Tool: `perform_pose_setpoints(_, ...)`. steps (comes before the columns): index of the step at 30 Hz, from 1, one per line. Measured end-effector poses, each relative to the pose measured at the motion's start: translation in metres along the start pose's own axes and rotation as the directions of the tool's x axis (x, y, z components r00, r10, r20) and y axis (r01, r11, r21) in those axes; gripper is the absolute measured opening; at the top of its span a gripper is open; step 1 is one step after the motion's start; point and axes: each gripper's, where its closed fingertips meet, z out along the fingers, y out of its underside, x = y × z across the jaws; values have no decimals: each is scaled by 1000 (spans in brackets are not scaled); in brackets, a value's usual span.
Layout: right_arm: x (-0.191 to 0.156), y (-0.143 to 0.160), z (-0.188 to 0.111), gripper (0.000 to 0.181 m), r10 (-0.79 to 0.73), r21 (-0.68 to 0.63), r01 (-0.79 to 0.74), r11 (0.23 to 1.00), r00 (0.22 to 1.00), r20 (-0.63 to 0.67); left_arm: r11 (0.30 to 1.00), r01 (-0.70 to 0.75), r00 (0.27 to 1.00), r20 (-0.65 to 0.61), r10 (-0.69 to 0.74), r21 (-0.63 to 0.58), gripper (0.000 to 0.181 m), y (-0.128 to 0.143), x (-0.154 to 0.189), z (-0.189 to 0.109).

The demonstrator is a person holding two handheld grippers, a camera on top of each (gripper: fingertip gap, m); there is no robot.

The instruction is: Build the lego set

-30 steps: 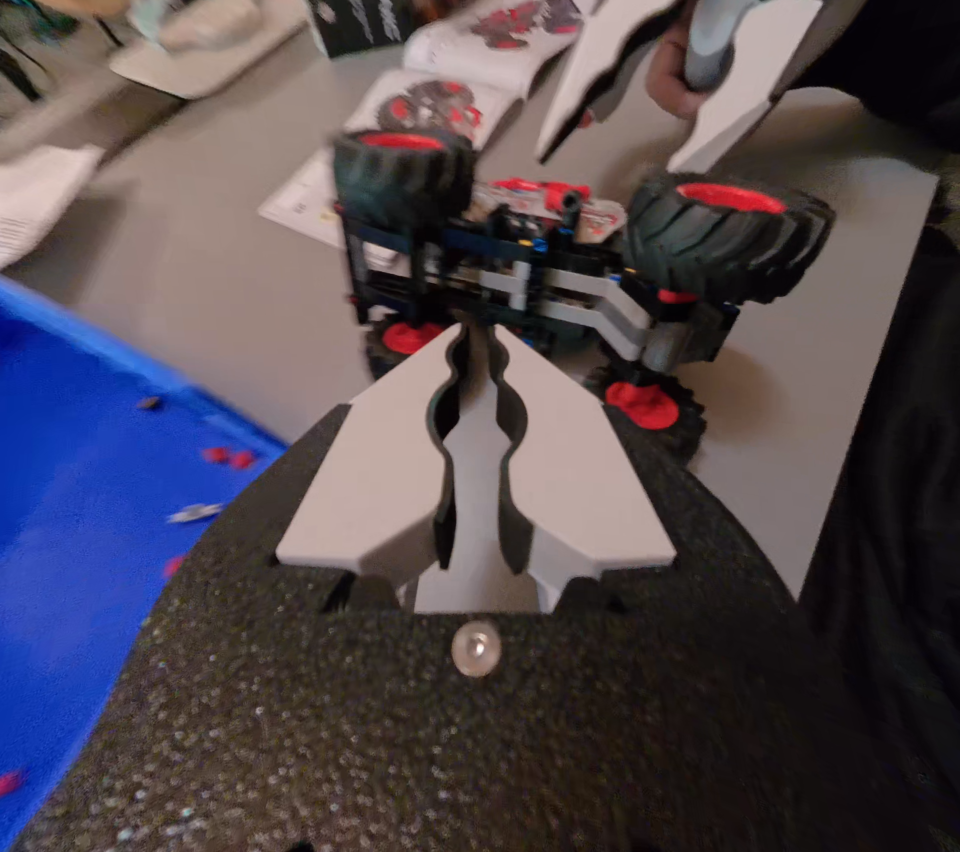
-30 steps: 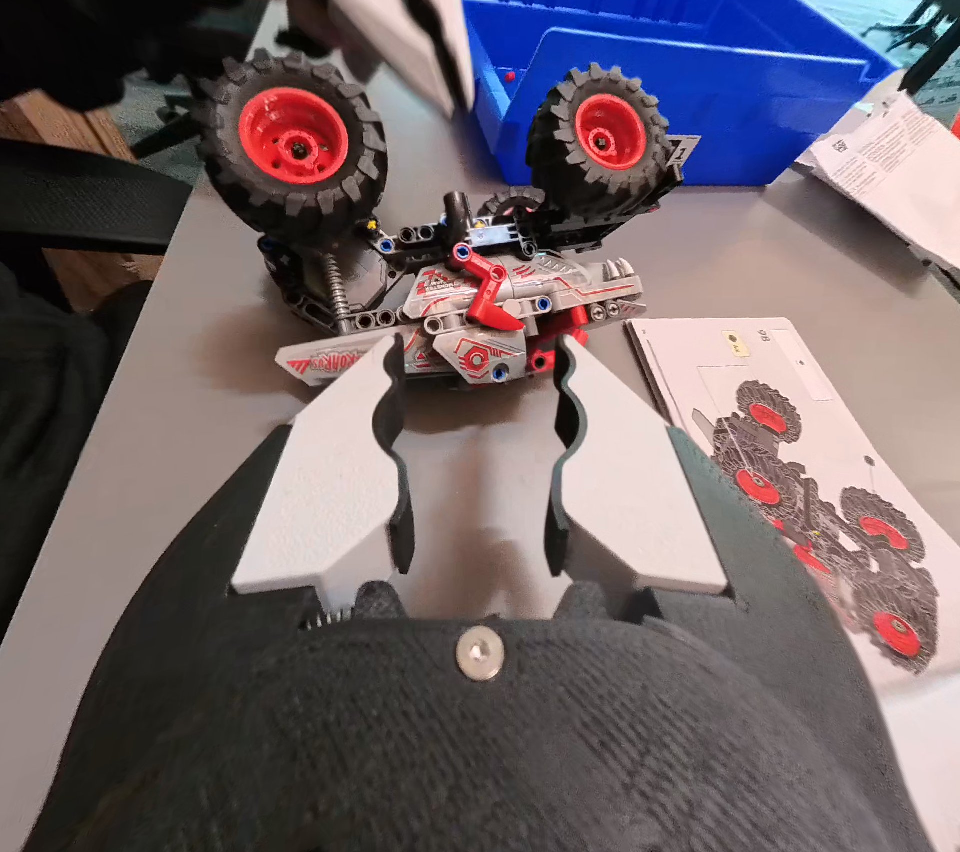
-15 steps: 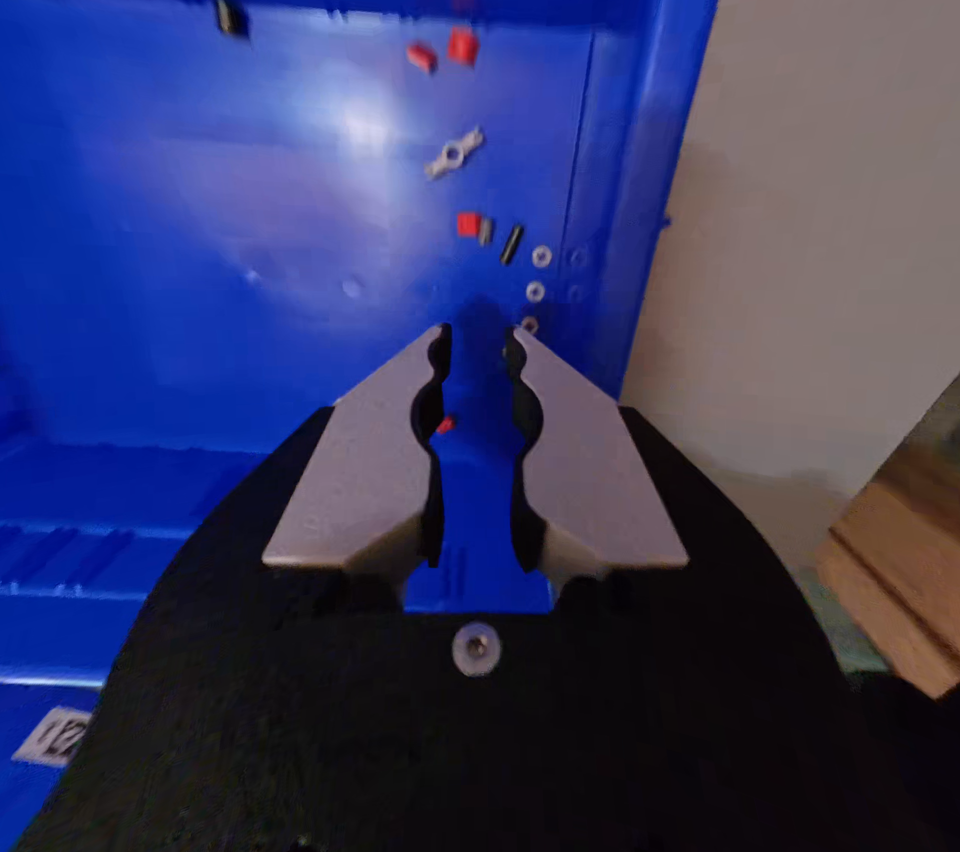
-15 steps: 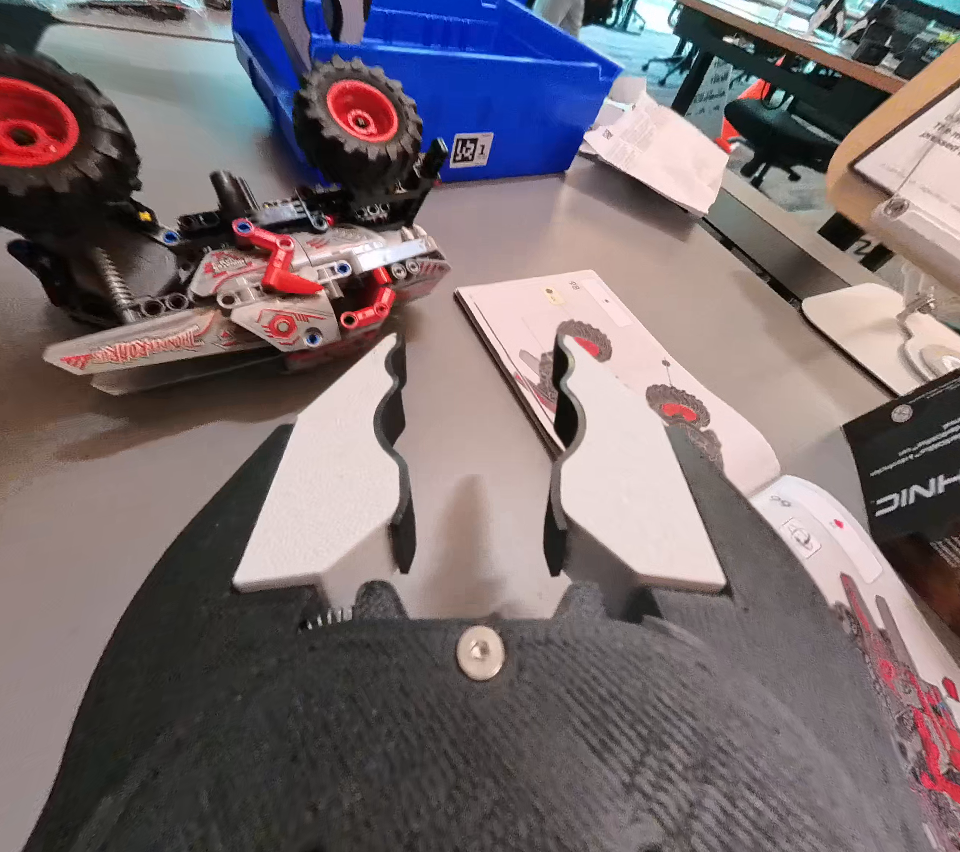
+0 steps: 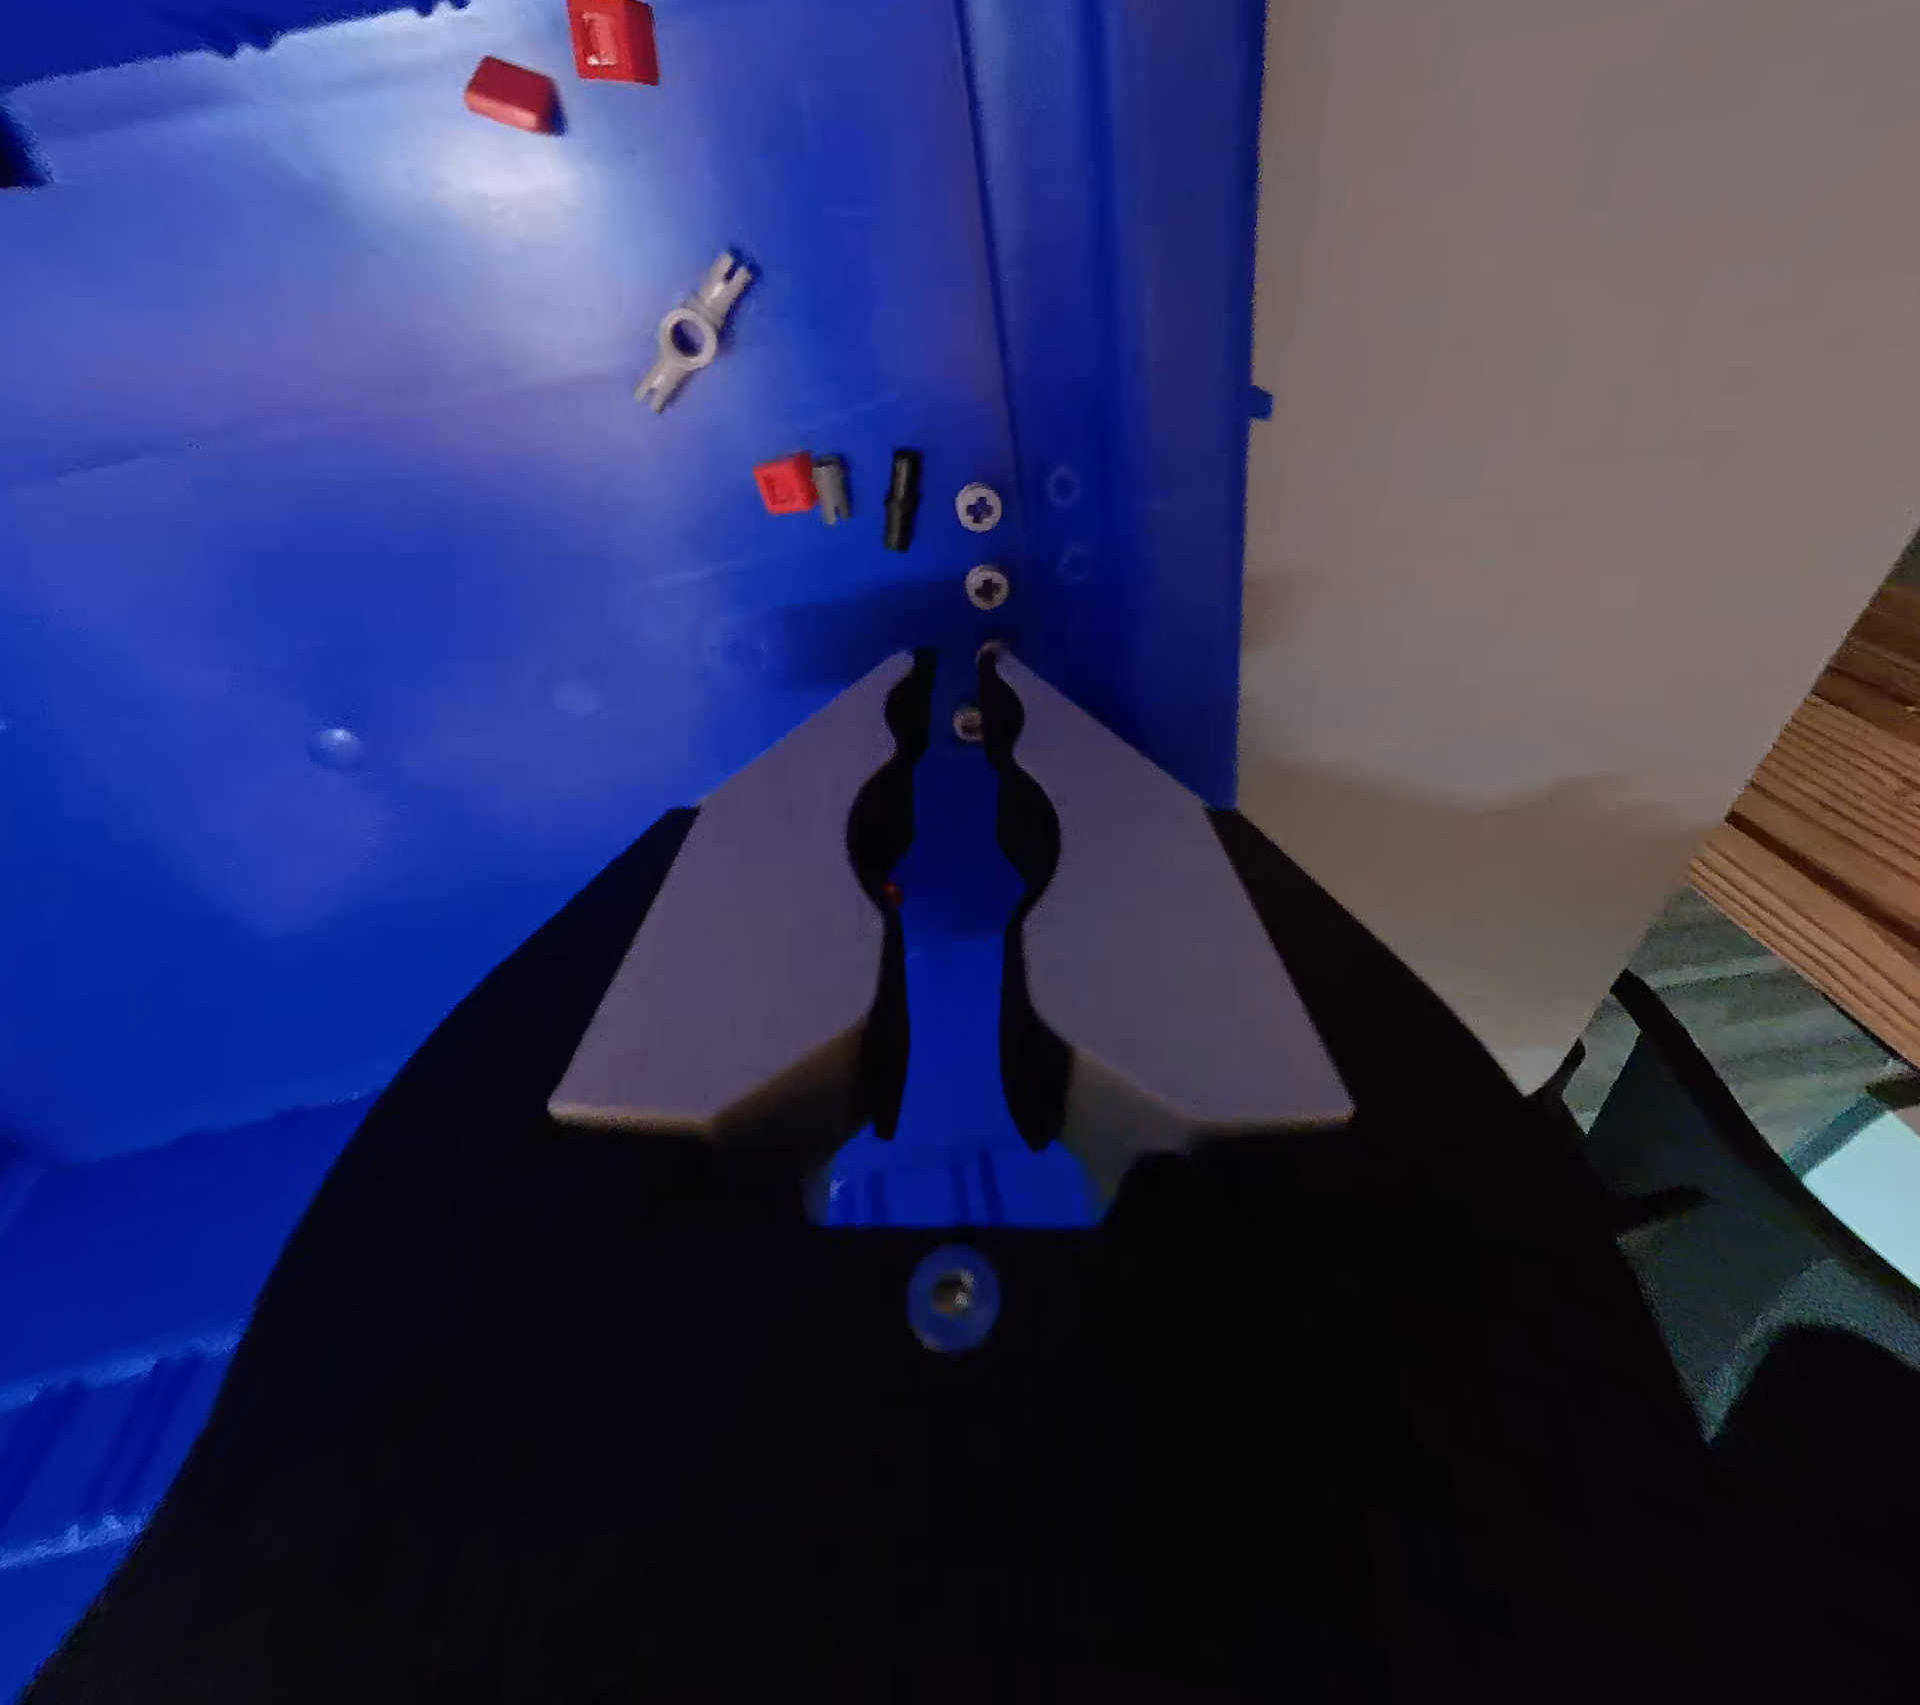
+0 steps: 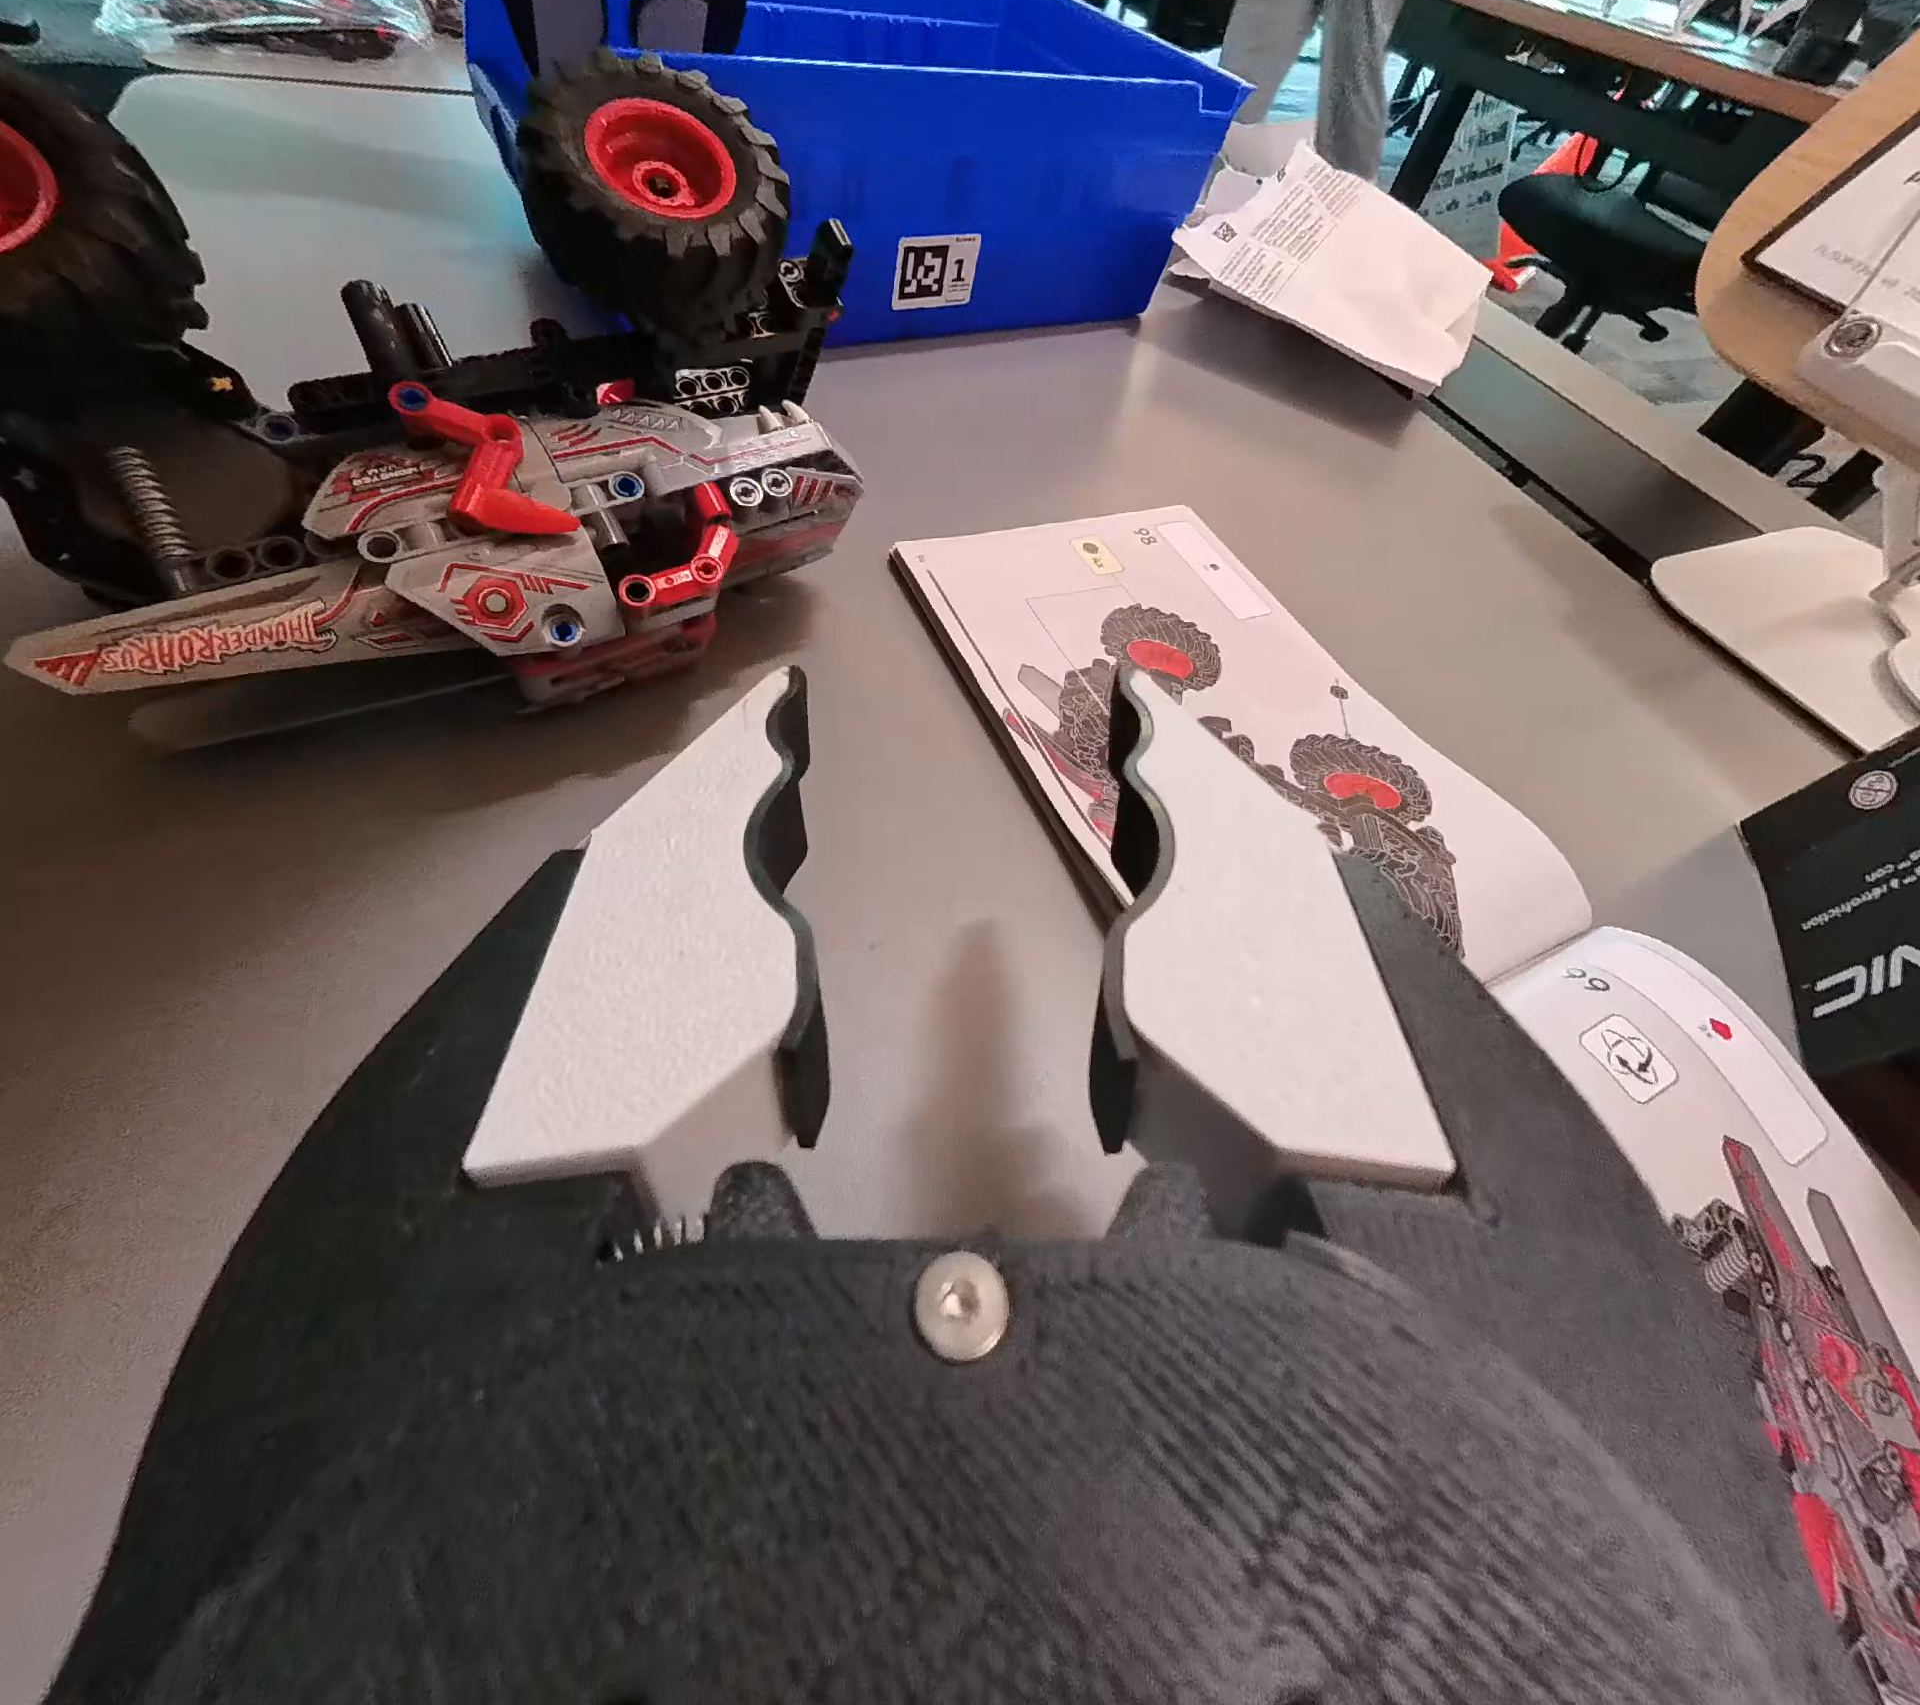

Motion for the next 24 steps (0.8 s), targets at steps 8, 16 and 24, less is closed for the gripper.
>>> perform_pose_setpoints(8, 1, 2, -3, 57, 0, -1, 0, 1000, 1000, 1, 999, 3, 1000, -10, -3, 50, 5, -9, 2, -7)
perform_pose_setpoints(16, -2, 0, -2, 57, -15, -6, 15, 1000, 1000, 1, 998, -5, 999, -42, 8, 70, 0, -13, 2, 0)
perform_pose_setpoints(24, -4, 1, -2, 57, -22, -14, 22, 1000, 1000, 8, 998, 32, 997, 75, -35, 51, 0, -6, -19, -6)
